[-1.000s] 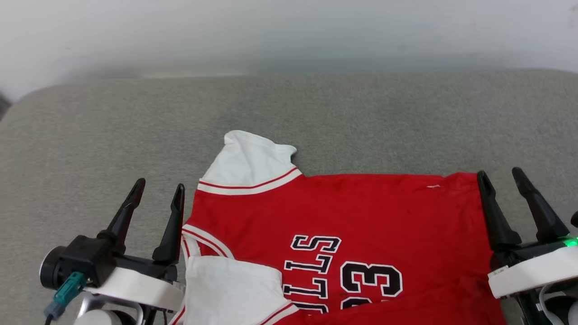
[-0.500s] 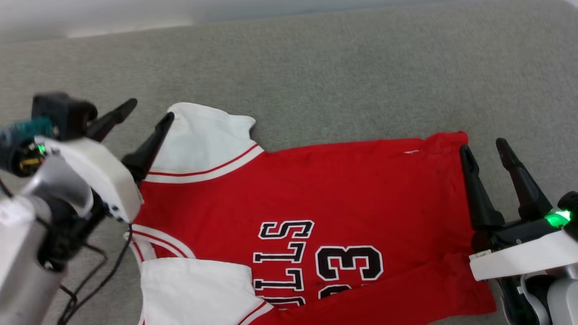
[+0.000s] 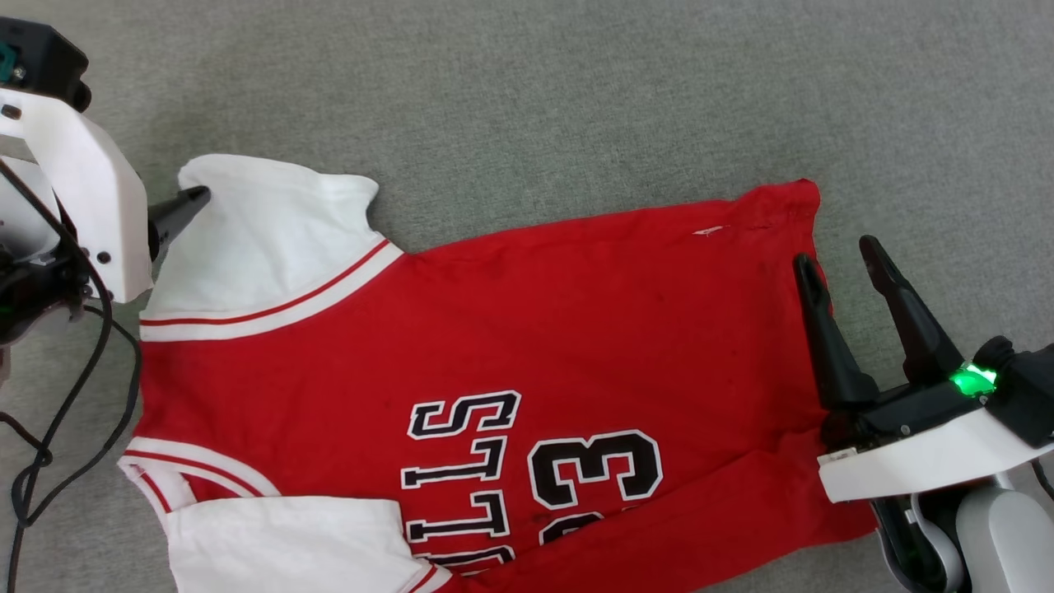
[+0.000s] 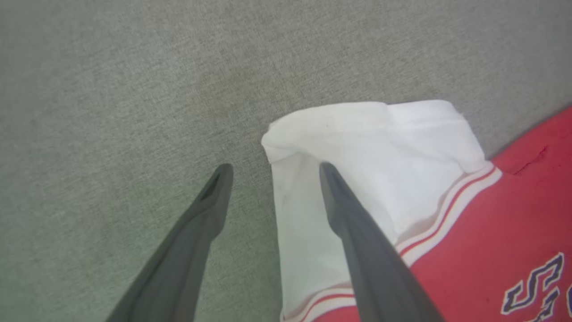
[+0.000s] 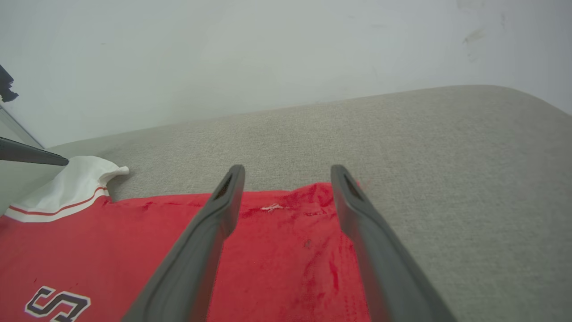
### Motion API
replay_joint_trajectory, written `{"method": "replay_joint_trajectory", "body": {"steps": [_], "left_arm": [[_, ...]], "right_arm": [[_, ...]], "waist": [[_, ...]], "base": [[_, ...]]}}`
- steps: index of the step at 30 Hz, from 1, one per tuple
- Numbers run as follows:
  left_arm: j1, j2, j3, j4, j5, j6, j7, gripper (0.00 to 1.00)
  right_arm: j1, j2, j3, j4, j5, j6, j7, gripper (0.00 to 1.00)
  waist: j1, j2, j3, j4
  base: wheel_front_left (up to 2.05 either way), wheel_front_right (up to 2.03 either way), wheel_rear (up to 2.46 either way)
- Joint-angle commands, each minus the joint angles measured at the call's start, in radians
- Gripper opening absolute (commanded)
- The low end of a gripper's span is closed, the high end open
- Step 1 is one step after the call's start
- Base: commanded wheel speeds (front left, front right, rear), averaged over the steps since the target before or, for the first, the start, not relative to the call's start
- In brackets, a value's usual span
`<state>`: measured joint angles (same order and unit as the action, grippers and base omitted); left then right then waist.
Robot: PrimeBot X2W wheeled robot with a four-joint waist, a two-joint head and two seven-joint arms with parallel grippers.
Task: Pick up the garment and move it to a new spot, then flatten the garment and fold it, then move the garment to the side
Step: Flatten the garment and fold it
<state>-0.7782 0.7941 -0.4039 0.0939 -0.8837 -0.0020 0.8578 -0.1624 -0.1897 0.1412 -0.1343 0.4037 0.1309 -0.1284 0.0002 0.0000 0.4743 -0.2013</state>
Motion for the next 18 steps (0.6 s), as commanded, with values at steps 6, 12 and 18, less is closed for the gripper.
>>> {"method": "replay_joint_trajectory", "body": {"steps": [6, 12, 18], "left_arm": [[-0.047, 0.010, -0.031, 0.060, 0.033, 0.027, 0.058, 1.00], [-0.024, 0.017, -0.071, 0.094, 0.045, 0.011, 0.093, 1.00], [0.029, -0.009, -0.102, 0.092, 0.014, -0.008, 0.117, 0.00]], "right_arm": [[-0.034, 0.008, 0.023, 0.021, 0.003, 0.000, -0.025, 1.00], [-0.044, 0.017, 0.027, 0.039, 0.000, 0.000, -0.041, 1.00], [-0.049, 0.021, 0.013, 0.055, -0.009, 0.000, -0.043, 1.00]], "waist": [[-0.0002, 0.0000, 0.047, -0.031], [-0.0002, 0.0000, 0.062, -0.045], [-0.0002, 0.0000, 0.061, -0.044]], "base": [[0.00, 0.00, 0.00], [0.00, 0.00, 0.00], [0.00, 0.00, 0.00]]}}
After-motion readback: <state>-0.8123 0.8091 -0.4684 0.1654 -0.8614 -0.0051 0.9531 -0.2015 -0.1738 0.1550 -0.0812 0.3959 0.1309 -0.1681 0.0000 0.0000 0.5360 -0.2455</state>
